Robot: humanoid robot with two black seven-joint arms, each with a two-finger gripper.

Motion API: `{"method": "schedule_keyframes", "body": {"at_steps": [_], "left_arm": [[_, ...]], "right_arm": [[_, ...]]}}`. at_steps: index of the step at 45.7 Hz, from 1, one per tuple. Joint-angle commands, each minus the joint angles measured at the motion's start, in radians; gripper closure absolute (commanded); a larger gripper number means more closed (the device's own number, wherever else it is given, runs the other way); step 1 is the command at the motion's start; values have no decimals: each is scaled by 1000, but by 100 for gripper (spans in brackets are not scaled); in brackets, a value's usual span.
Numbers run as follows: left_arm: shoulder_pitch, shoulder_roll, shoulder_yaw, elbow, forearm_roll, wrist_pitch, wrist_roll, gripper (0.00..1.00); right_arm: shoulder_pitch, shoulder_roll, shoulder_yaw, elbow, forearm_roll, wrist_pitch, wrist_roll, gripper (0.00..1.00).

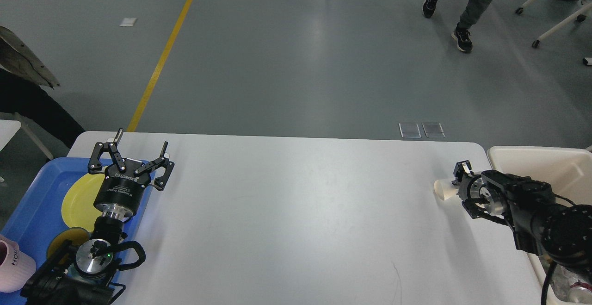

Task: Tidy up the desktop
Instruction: 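Lift the white cup and carry it into the bin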

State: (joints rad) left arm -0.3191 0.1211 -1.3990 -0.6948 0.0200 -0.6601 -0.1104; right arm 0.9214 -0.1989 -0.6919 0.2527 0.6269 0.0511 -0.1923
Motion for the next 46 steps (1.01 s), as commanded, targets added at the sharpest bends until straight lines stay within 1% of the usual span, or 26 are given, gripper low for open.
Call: {"method": "schedule_keyframes", "body": {"at_steps": [1,6,9,10,13,16,18,22,23,30,34,41,44,46], "left_arm": [[0,0,0,0,0,-1,0,3],[0,0,0,0,0,-1,0,3],[0,0,0,0,0,-1,2,3],[0,0,-2,0,0,-1,2,3],[0,0,-2,0,0,-1,2,3],[0,0,0,0,0,-1,2,3],[-2,0,-2,0,0,-1,2,3],[0,0,0,0,0,-1,2,3],[0,0,-2,0,0,-1,2,3],[0,0,0,0,0,-1,2,3],[0,0,0,0,0,-1,2,3],[0,0,0,0,0,-1,2,3],[0,0,0,0,0,-1,0,3],[0,0,0,0,0,0,0,3]], "right_arm": [[54,-37,-1,62,-55,6,-48,100],[122,-83,-3,148,-137,15,-94,100],[169,-99,-18,204,-223,38,-117,100],[215,-105,-37,251,-298,68,-146,100],[292,-112,-72,327,-395,121,-188,100],[376,-128,-116,414,-446,186,-203,100],[440,-143,-164,471,-451,231,-203,100],[586,-151,-271,592,-451,321,-196,100],[665,-152,-326,661,-449,363,-193,100],[951,-148,-488,933,-449,484,-184,100],[1092,-149,-543,1078,-455,513,-154,100],[1335,-154,-638,1312,-458,518,-87,100],[1441,-178,-673,1395,-458,530,-59,100],[1505,-204,-696,1434,-460,558,-44,100]]}}
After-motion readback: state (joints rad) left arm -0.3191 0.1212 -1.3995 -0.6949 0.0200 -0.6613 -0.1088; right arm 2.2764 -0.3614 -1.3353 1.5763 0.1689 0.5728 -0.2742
